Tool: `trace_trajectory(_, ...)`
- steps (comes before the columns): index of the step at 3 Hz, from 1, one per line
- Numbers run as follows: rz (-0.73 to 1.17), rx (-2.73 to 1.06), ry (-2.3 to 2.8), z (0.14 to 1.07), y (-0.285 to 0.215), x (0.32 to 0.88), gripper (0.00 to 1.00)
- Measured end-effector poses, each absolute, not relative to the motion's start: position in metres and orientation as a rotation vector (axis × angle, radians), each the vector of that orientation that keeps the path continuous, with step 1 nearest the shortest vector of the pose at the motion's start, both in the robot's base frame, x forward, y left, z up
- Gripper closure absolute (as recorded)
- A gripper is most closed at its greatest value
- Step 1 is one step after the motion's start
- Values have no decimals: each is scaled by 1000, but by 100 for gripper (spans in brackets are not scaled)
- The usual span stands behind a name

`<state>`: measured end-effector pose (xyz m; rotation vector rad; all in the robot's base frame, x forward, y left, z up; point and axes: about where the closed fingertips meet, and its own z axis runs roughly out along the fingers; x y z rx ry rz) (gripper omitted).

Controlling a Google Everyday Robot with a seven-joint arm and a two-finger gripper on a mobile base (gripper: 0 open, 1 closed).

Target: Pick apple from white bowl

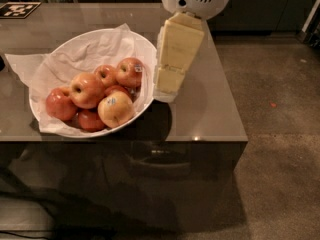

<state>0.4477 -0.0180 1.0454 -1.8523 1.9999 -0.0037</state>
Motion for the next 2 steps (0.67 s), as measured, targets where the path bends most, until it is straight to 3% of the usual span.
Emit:
trace_trajectory(1, 111, -1880, 2007, 1030, 1, 461, 0)
trace_trajectory(2, 101, -1864, 1989, 1036, 3, 462, 0)
